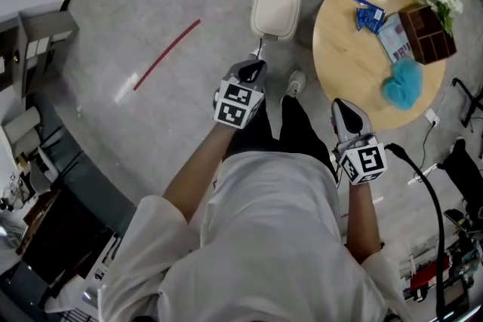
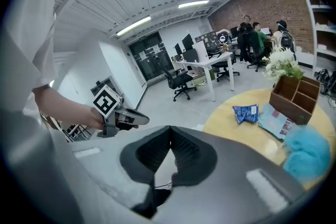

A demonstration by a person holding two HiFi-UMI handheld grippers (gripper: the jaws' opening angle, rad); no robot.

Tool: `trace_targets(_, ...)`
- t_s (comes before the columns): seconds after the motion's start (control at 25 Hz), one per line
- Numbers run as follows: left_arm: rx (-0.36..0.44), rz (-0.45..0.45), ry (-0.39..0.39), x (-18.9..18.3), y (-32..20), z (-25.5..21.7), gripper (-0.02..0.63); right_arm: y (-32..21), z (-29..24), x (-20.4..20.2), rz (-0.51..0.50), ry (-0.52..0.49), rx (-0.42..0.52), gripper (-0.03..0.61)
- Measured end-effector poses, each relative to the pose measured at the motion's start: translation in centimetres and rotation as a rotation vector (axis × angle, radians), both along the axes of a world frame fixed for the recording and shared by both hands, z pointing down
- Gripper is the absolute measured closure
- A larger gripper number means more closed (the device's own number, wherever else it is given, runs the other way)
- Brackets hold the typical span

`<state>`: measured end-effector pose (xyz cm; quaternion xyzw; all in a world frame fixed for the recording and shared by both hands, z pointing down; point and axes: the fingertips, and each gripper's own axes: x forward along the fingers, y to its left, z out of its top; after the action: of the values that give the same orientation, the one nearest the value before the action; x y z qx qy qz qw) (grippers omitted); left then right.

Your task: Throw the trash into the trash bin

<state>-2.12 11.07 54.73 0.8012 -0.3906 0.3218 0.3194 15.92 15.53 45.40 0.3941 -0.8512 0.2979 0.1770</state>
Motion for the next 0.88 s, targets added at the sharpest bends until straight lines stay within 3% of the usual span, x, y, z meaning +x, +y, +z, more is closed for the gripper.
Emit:
trace_targets(0.28, -0.038, 0.055, 0.008, -1.3, -1.4, 3.0, 0.611, 0.2, 2.0, -2.5, 0.051, -0.001, -0.057, 0.578)
trace_targets(0.88, -0.128, 0.115, 0.014, -1.4, -1.8, 10.6, 0.611, -0.1, 7.5, -3.9, 0.128, 0.015, -0.118, 0.578)
